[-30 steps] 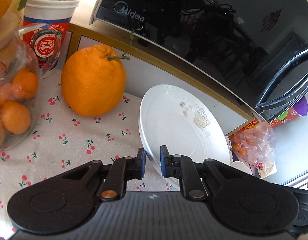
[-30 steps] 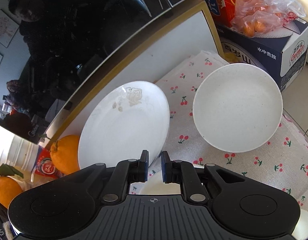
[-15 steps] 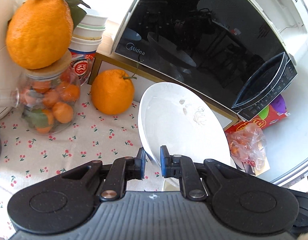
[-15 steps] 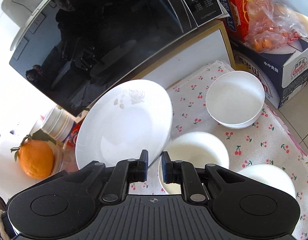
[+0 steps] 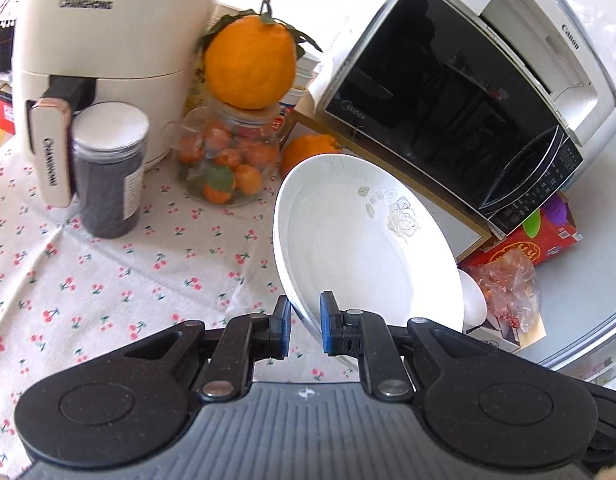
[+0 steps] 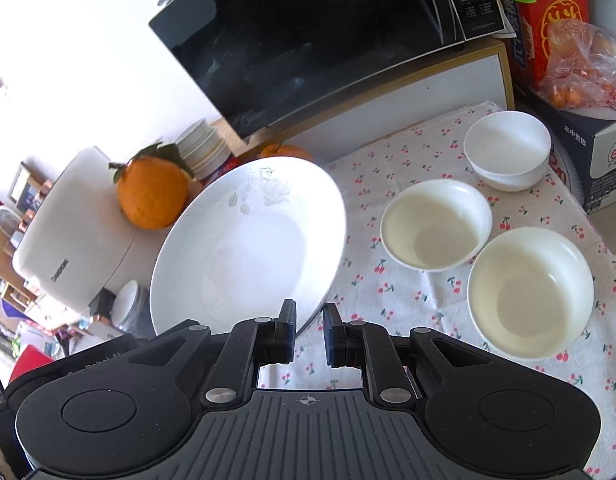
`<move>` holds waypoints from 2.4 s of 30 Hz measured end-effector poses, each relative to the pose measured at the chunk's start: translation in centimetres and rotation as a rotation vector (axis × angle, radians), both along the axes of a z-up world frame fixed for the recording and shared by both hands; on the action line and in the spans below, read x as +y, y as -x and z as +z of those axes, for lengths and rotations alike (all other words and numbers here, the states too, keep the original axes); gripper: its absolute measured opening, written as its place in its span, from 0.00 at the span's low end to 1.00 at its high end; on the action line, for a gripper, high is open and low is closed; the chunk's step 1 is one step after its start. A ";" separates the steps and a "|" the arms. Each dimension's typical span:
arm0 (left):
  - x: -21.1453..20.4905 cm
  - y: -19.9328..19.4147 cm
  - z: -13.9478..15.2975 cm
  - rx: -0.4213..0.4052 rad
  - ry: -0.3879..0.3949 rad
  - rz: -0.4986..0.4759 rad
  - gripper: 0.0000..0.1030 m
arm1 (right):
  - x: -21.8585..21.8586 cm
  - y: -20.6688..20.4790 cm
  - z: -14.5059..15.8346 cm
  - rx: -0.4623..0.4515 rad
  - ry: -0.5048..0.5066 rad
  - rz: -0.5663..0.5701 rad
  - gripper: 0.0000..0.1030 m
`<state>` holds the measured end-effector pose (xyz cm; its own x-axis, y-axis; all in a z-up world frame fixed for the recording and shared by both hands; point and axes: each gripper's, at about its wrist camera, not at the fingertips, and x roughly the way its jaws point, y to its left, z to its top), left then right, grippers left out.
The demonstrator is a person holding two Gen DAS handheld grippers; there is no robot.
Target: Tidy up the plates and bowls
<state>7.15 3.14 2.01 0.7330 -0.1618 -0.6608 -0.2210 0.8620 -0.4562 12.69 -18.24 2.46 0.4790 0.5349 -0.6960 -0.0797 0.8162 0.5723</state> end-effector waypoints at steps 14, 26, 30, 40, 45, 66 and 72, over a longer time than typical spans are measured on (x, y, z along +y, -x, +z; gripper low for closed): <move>3.0 9.3 -3.0 0.061 -0.011 0.091 0.13 | 4.4 9.0 -1.0 -0.005 0.069 0.180 0.14; 3.8 11.8 -5.2 0.136 -0.017 0.092 0.13 | 5.7 12.1 -2.9 0.039 0.132 0.227 0.15; 3.6 12.0 -5.6 0.153 -0.030 0.084 0.13 | 5.8 12.3 -3.3 0.055 0.146 0.232 0.15; 3.2 12.2 -6.0 0.174 -0.060 0.074 0.13 | 6.0 12.4 -3.7 0.067 0.169 0.242 0.15; 2.7 12.4 -5.9 0.175 -0.110 0.066 0.14 | 6.2 12.5 -3.6 0.068 0.172 0.252 0.15; 2.0 13.1 -5.9 0.185 -0.168 0.064 0.16 | 6.5 13.4 -3.4 0.068 0.201 0.257 0.16; 1.9 12.7 -6.1 0.197 -0.180 0.062 0.18 | 6.6 13.2 -3.4 0.072 0.202 0.252 0.16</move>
<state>-5.55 5.05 -4.14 0.5925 0.0125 -0.8054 -0.3454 0.9072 -0.2401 -0.55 -11.66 -0.96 0.2946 0.4781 -0.8274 -0.2589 0.8734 0.4125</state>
